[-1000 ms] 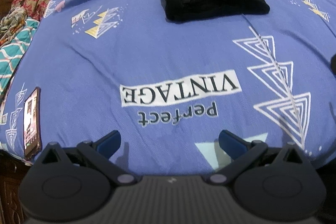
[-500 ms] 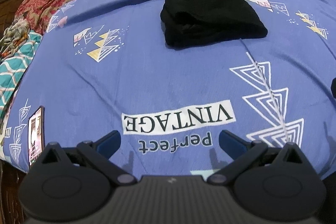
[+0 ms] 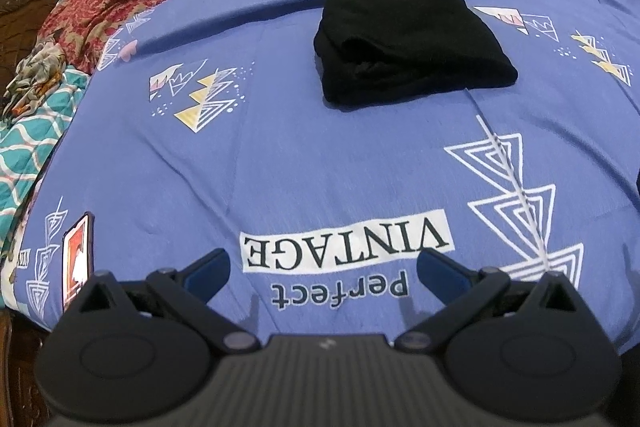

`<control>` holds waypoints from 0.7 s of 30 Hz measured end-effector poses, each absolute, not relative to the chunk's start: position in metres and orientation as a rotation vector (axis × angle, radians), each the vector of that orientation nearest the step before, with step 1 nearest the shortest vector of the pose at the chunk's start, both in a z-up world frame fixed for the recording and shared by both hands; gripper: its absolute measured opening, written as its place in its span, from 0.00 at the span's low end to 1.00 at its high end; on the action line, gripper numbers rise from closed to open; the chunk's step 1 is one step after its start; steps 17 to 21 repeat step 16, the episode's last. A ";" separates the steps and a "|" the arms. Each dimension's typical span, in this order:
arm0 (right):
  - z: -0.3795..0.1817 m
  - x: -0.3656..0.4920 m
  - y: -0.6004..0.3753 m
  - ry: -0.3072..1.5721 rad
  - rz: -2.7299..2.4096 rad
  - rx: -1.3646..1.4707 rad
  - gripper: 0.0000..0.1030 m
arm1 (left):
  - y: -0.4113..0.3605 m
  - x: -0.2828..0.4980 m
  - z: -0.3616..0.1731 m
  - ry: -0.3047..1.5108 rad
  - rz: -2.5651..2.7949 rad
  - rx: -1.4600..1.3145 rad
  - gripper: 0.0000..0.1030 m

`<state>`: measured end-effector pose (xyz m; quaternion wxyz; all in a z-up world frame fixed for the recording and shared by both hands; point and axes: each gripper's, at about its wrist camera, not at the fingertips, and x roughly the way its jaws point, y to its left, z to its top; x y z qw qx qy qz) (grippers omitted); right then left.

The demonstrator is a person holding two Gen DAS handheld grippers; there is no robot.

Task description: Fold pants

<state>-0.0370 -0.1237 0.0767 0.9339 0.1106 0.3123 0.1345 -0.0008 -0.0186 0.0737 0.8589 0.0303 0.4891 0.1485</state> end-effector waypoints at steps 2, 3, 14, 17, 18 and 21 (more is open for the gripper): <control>0.077 -0.037 -0.123 0.637 0.274 0.227 1.00 | -0.019 0.000 0.075 1.023 0.314 0.064 1.00; 0.077 -0.037 -0.123 0.636 0.274 0.228 1.00 | -0.019 0.001 0.075 1.022 0.315 0.064 1.00; 0.078 -0.037 -0.126 0.621 0.269 0.228 1.00 | -0.023 0.002 0.081 0.983 0.313 0.063 1.00; 0.078 -0.038 -0.126 0.620 0.274 0.228 1.00 | -0.023 0.003 0.083 0.974 0.300 0.058 1.00; 0.078 -0.038 -0.126 0.620 0.274 0.228 1.00 | -0.023 0.003 0.083 0.974 0.300 0.058 1.00; 0.078 -0.038 -0.126 0.620 0.274 0.228 1.00 | -0.023 0.003 0.083 0.974 0.300 0.058 1.00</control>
